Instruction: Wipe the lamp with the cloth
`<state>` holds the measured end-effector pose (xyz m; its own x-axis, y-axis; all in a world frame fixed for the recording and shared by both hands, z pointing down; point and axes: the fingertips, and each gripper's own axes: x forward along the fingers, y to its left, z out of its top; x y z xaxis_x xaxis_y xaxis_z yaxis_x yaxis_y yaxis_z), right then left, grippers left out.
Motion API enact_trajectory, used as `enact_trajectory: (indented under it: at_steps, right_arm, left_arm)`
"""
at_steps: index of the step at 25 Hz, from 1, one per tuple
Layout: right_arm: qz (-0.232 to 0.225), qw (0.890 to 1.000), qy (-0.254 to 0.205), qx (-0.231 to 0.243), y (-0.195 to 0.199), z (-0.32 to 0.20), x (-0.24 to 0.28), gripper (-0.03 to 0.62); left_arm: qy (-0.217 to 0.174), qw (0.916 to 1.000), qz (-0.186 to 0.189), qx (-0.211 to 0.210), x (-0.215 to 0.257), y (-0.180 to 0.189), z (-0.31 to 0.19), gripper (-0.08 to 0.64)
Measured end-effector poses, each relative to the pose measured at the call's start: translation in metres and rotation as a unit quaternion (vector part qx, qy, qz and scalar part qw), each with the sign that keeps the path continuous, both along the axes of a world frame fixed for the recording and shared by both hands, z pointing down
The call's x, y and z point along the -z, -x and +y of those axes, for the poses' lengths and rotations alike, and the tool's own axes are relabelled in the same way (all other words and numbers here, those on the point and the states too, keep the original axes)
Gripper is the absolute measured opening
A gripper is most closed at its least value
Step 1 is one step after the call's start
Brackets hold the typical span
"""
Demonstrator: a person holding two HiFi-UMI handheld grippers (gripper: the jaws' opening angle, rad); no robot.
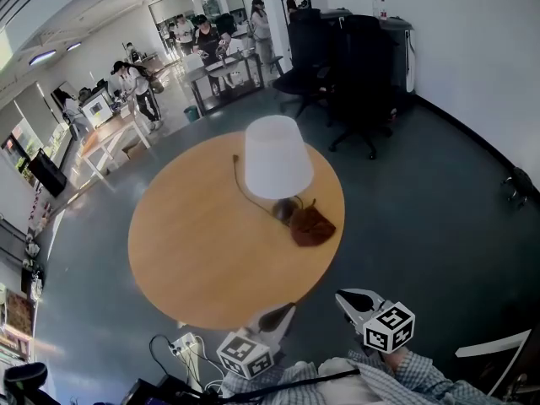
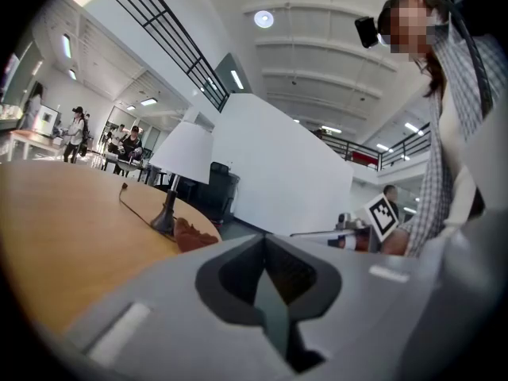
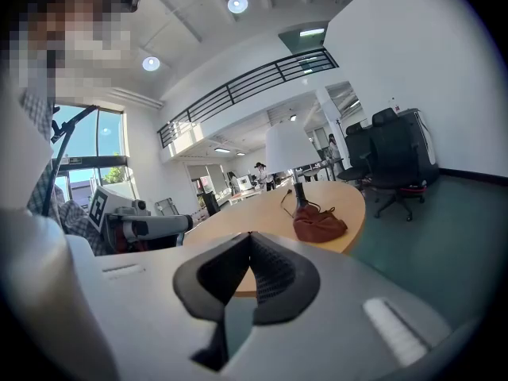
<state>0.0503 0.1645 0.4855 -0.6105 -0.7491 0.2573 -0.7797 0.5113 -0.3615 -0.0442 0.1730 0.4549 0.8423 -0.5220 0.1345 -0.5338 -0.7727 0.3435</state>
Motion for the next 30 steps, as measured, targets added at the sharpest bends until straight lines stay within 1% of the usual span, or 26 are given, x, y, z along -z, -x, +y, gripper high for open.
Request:
enact_trajectory:
  at_steps: [8,14,19,22,26,30]
  right_arm:
    - [-0.005,1.0,-0.011,-0.004,-0.041,-0.001,0.005,0.005]
    - [-0.011,1.0,0.002,-0.005,-0.051,0.001,-0.007,0.005]
    - [-0.01,1.0,0.016,-0.005,-0.051,-0.011,-0.016,0.005]
    - [-0.007,1.0,0.019,-0.006,-0.05,-0.031,-0.021,0.005]
    - [0.0,1.0,0.019,0.0,-0.042,-0.071,-0.023,0.005]
    - [0.006,1.0,0.012,0.007,-0.03,-0.119,-0.019,0.005]
  left_arm:
    - [-0.005,0.9993,-0.012,0.036,-0.001,-0.008,-0.003,0.005]
    - [-0.001,0.9984,-0.024,0.051,-0.008,-0.009,-0.005,0.005]
    - [0.008,0.9978,-0.023,0.062,-0.013,-0.002,-0.026,0.005]
    - [0.002,0.9977,-0.02,0.064,-0.013,0.0,-0.049,0.005]
    - [0.002,0.9983,-0.02,0.056,-0.016,0.001,-0.088,0.005]
    - [0.009,0.9989,0.017,0.042,-0.006,-0.002,-0.126,0.004]
